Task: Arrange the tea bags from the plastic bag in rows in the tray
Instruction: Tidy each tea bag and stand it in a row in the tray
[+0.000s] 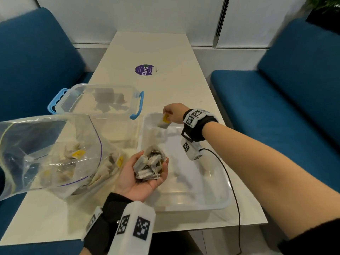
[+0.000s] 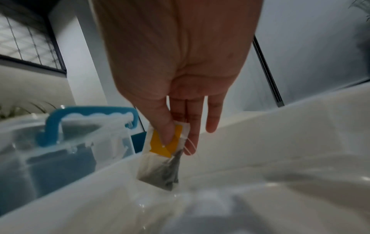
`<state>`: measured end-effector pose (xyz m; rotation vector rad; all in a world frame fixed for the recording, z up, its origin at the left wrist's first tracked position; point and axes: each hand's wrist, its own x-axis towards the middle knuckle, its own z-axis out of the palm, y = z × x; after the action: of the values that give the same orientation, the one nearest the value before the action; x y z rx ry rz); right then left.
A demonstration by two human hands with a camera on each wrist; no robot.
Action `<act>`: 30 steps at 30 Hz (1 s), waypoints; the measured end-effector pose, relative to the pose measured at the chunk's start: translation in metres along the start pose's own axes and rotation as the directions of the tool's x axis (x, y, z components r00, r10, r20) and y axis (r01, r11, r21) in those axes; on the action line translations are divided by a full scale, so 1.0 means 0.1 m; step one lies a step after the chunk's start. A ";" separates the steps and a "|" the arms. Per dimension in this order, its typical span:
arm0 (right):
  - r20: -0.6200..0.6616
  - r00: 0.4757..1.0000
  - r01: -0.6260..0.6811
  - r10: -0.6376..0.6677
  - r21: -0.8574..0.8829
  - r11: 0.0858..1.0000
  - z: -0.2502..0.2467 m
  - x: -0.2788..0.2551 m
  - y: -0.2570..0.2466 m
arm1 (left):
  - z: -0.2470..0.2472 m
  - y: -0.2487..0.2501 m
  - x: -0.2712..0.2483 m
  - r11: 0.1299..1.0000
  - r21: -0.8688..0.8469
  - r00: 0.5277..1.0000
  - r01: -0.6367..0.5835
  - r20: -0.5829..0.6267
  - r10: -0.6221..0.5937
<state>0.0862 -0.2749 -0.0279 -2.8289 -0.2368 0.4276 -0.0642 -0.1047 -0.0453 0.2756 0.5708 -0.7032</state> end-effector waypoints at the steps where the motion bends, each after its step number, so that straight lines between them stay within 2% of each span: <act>1: 0.008 1.000 -0.011 0.011 0.001 1.000 0.04 0.02 0.01 | -0.02 -0.02 0.02 1.000 0.007 1.000 0.018 -0.013 -0.018; 4: 0.010 1.000 -0.025 0.025 0.015 1.000 0.14 0.07 0.04 | -0.09 -0.05 0.04 0.998 0.030 0.998 0.050 -0.030 -0.049; 9: -0.004 1.000 -0.016 0.016 0.038 0.999 0.21 0.07 0.06 | -0.22 -0.05 0.04 0.992 0.065 0.994 0.109 0.022 -0.111; 17: 0.015 1.000 0.016 -0.018 0.108 0.994 0.30 0.11 -0.09 | -0.34 -0.08 -0.07 0.991 0.083 0.994 0.106 -0.030 -0.104; 23: 0.037 0.999 0.012 -0.014 0.052 0.999 0.37 0.23 -0.18 | -0.38 -0.09 -0.13 0.991 0.065 0.993 0.113 -0.040 -0.111; 30: -0.008 0.999 0.038 -0.037 0.193 0.981 0.42 0.34 -0.27 | -0.38 -0.09 -0.14 0.988 0.099 0.992 0.118 -0.043 -0.115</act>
<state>0.1024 -0.2321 -0.0676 -2.6314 -0.2341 0.4119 -0.0943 -0.0877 -0.0683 0.3523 0.5908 -0.8430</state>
